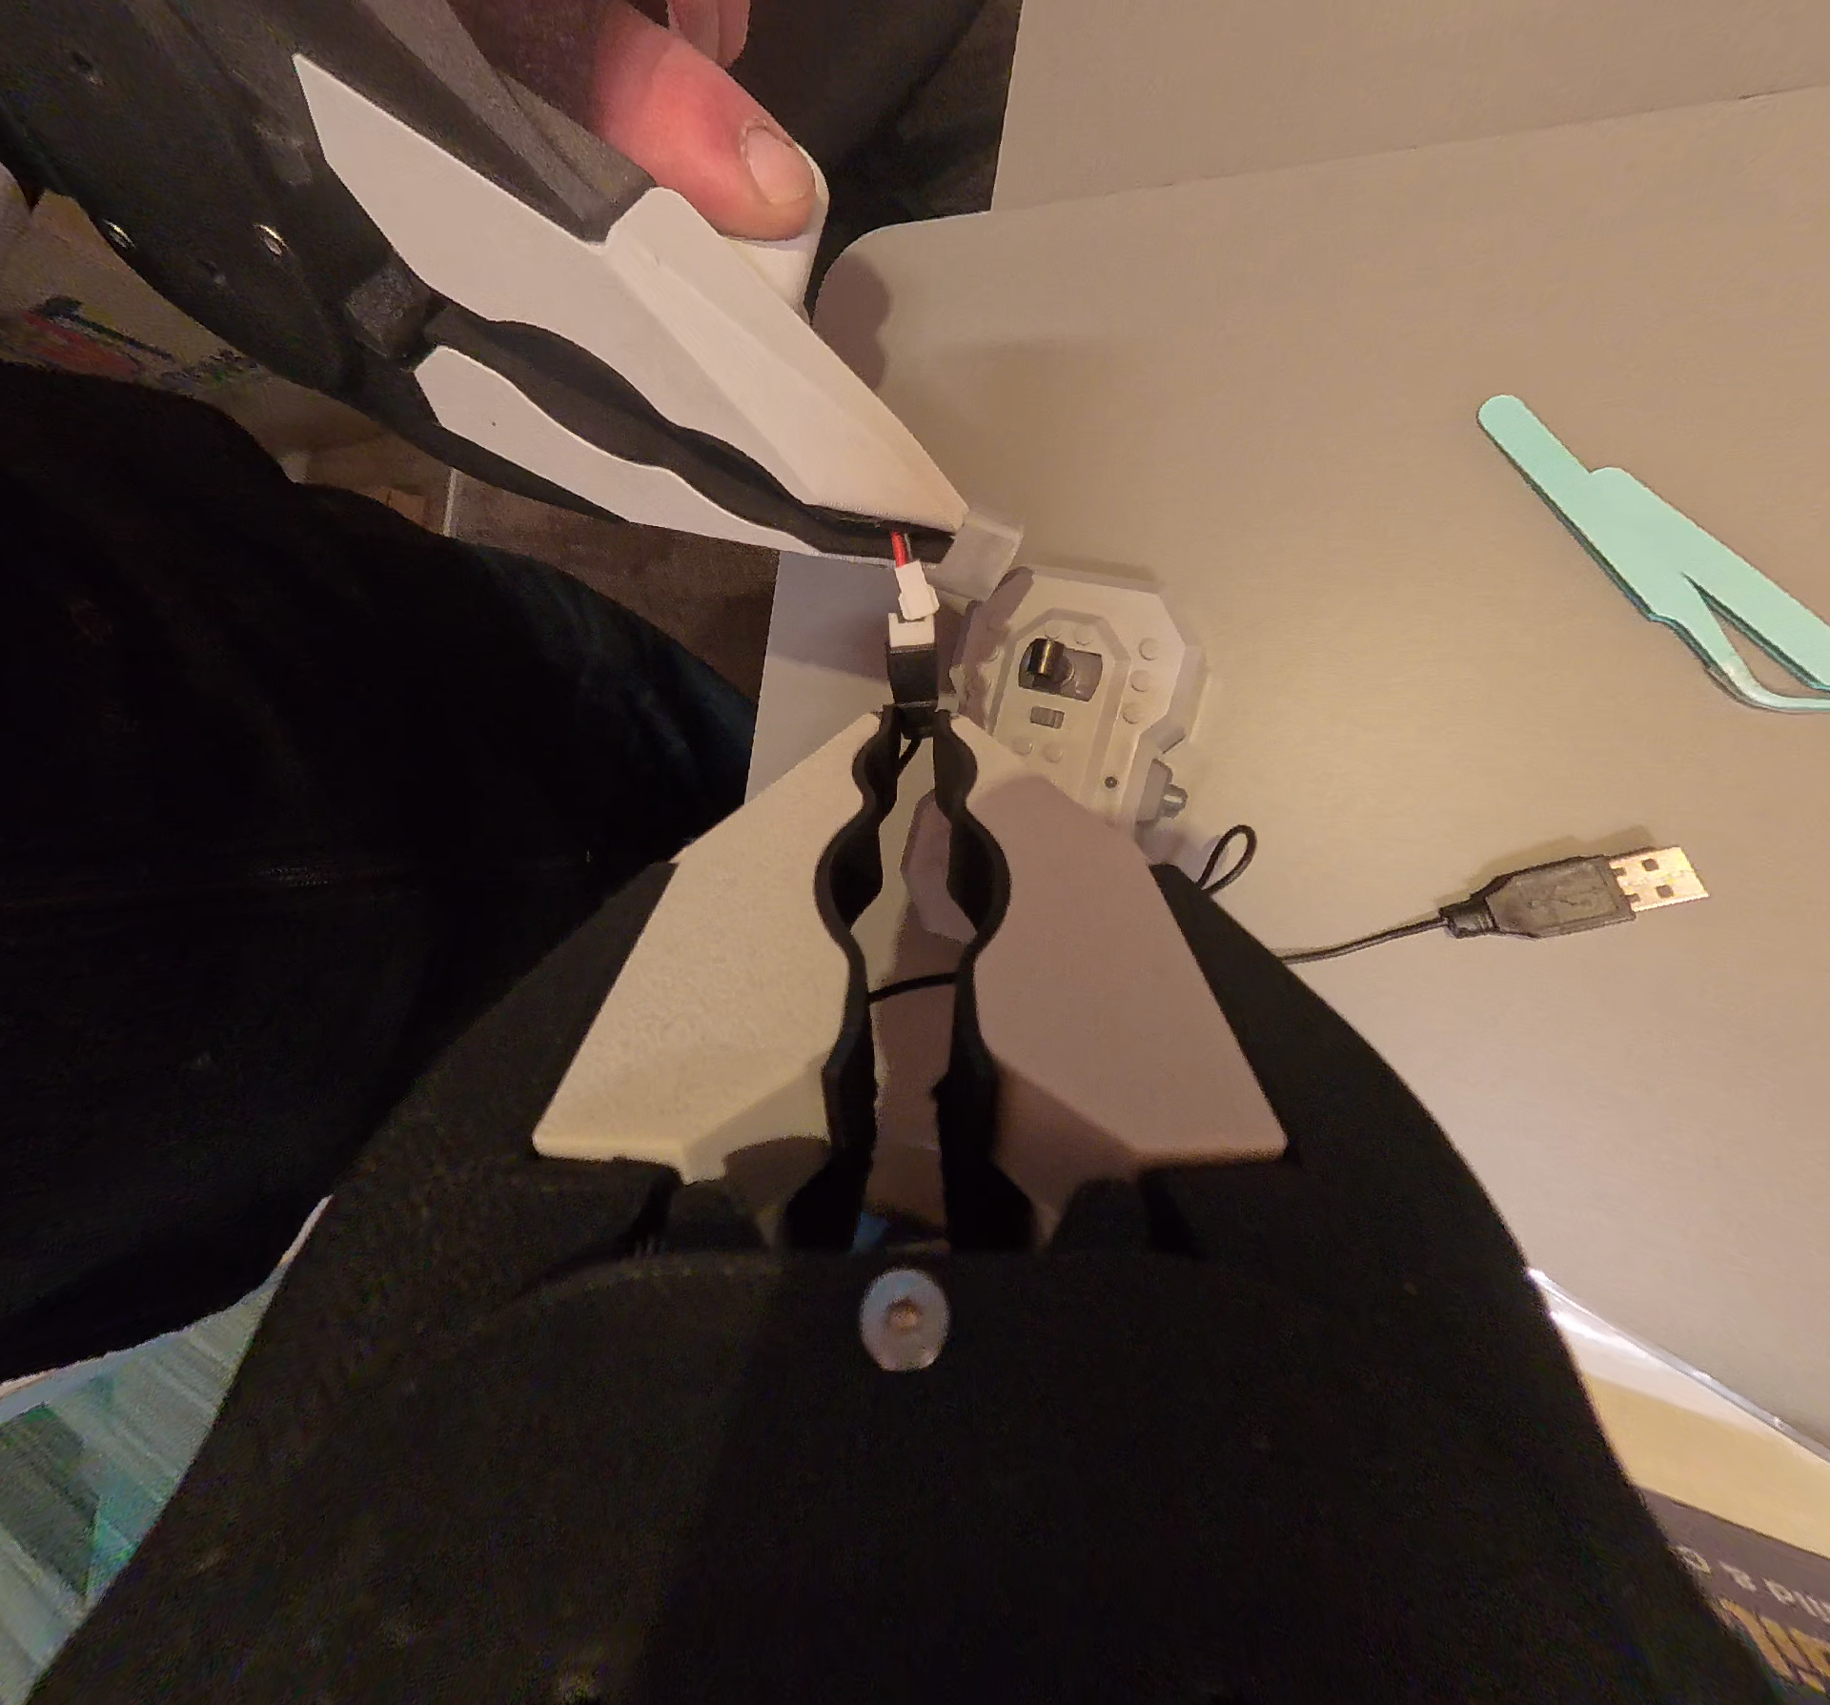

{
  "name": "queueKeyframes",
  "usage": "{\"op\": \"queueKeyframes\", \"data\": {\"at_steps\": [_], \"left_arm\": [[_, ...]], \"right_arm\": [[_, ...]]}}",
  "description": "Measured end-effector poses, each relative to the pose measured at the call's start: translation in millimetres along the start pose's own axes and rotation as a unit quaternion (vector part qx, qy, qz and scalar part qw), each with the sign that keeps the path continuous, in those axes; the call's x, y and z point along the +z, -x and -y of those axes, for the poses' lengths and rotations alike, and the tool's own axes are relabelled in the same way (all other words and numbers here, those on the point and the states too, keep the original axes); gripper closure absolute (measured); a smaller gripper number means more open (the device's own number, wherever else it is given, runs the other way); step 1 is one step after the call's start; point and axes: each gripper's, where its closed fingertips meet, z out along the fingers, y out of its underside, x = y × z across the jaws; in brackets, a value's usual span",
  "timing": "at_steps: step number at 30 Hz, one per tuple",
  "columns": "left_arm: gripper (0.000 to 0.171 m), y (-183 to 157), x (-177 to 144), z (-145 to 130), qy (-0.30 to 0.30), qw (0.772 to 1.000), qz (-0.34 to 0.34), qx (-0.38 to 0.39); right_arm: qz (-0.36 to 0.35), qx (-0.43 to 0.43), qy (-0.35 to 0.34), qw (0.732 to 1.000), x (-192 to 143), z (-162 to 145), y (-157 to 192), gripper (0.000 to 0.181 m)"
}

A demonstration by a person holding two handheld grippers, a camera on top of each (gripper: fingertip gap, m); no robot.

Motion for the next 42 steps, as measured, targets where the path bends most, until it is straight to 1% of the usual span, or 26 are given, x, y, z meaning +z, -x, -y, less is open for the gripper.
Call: {"op": "queueKeyframes", "data": {"at_steps": [12, 21, 25, 30, 36, 42], "left_arm": [[0.171, -8, 0, 11, -0.014, 1.000, -0.016, 0.005], [0.171, -13, 0, 16, -0.026, 0.997, -0.028, 0.060], [0.171, -13, 0, 18, -0.030, 0.996, -0.024, 0.081], [0.171, -10, 1, 18, -0.031, 0.997, -0.024, 0.070], [0.171, -9, 2, 18, -0.033, 0.996, -0.012, 0.078], [0.171, -9, 4, 20, -0.037, 0.997, -0.019, 0.072]], "right_arm": [[-0.006, -0.020, 0.012, 1.000, -5, -9, 4, 0.178], [-0.004, -0.057, 0.048, 0.997, -6, -16, 8, 0.178], [-0.006, -0.068, 0.056, 0.996, -7, -16, 7, 0.178], [-0.008, -0.069, 0.053, 0.996, -9, -15, 6, 0.178], [-0.004, -0.065, 0.047, 0.997, -12, -14, 6, 0.178], [0.000, -0.062, 0.051, 0.997, -13, -15, 6, 0.178]]}}
